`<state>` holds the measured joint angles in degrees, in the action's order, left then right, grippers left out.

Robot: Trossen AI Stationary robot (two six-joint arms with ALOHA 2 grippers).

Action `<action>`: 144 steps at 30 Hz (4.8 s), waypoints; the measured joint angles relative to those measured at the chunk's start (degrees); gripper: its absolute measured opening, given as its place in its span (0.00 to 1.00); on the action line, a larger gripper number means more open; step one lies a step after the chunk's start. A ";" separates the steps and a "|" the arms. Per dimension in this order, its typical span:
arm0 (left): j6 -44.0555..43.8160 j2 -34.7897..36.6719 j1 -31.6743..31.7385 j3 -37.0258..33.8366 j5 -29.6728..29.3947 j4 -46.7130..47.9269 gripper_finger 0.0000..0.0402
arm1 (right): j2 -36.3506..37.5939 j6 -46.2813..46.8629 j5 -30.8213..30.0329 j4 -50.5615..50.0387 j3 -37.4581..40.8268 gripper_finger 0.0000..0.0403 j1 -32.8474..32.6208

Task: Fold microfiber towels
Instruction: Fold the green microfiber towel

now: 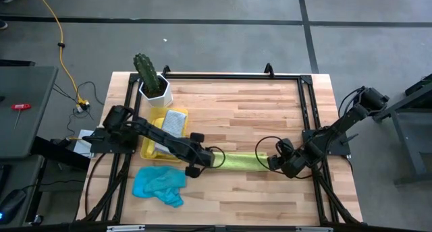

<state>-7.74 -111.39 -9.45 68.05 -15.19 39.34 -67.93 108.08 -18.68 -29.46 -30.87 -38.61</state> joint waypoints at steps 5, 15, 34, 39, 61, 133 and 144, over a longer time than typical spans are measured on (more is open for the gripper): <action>-0.87 0.06 0.00 -0.02 0.21 -2.23 0.00 | -2.99 -0.34 -0.91 3.09 0.00 0.43 0.00; -1.05 0.04 0.02 -0.04 0.41 -2.78 0.00 | -13.04 -0.15 -3.25 7.86 -0.11 0.43 0.25; -1.25 -0.11 0.02 -0.10 -0.43 -5.31 0.00 | -17.98 -2.89 -7.03 11.88 -0.28 0.32 0.68; -1.08 -0.24 0.02 -0.13 -0.17 -8.32 0.00 | -15.82 -4.28 -5.66 4.65 -0.19 0.04 0.61; 0.94 -4.41 0.86 -0.08 -3.22 -27.81 0.00 | -3.05 -4.08 2.14 -29.78 -13.04 0.00 0.61; -0.60 2.34 0.42 -0.19 -6.51 -22.31 0.00 | -20.44 -57.47 -8.21 14.98 -16.65 0.51 19.18; 3.40 5.29 -0.45 -0.15 -9.77 -28.31 0.00 | -24.69 -60.44 -18.45 29.85 -9.06 0.39 15.61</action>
<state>-4.34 -106.10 -9.91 67.90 -24.95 11.04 -92.61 47.64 -37.14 0.39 -39.94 -23.00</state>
